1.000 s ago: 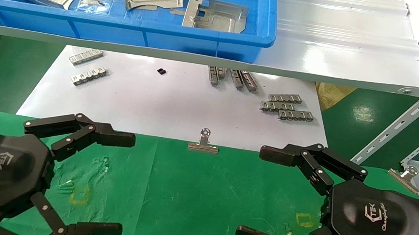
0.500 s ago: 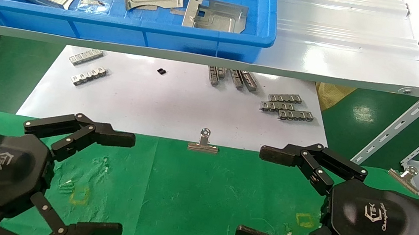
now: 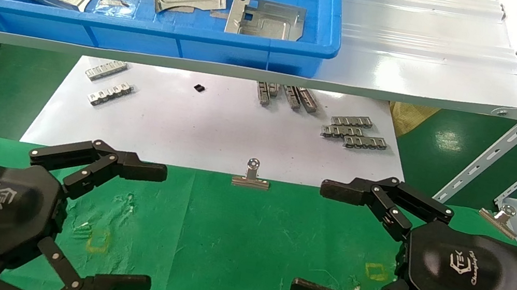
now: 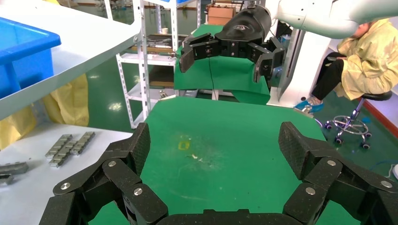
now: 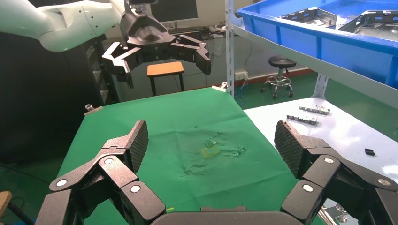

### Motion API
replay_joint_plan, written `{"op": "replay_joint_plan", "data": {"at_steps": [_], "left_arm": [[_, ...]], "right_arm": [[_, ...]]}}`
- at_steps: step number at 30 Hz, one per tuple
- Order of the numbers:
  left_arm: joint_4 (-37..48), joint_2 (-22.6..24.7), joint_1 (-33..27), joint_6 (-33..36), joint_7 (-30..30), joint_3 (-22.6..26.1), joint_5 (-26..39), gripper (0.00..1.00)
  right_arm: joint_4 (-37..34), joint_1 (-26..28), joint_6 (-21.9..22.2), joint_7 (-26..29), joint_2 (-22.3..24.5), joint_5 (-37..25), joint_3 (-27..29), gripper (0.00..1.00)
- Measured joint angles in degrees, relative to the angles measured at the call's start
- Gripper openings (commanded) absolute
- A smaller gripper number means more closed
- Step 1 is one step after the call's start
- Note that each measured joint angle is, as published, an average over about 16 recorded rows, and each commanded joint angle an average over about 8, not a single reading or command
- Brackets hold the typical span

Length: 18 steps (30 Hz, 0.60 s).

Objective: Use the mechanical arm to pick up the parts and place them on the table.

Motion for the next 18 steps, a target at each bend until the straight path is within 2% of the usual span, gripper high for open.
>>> {"op": "replay_joint_plan", "data": {"at_steps": [11,18], "left_arm": [[0.00,0.00,0.00,0.00,0.00,0.00,0.00,1.00],[0.00,0.00,0.00,0.00,0.00,0.00,0.00,1.00]], "right_arm": [[0.00,0.00,0.00,0.00,0.00,0.00,0.00,1.00],[0.00,0.00,0.00,0.00,0.00,0.00,0.00,0.13]]}}
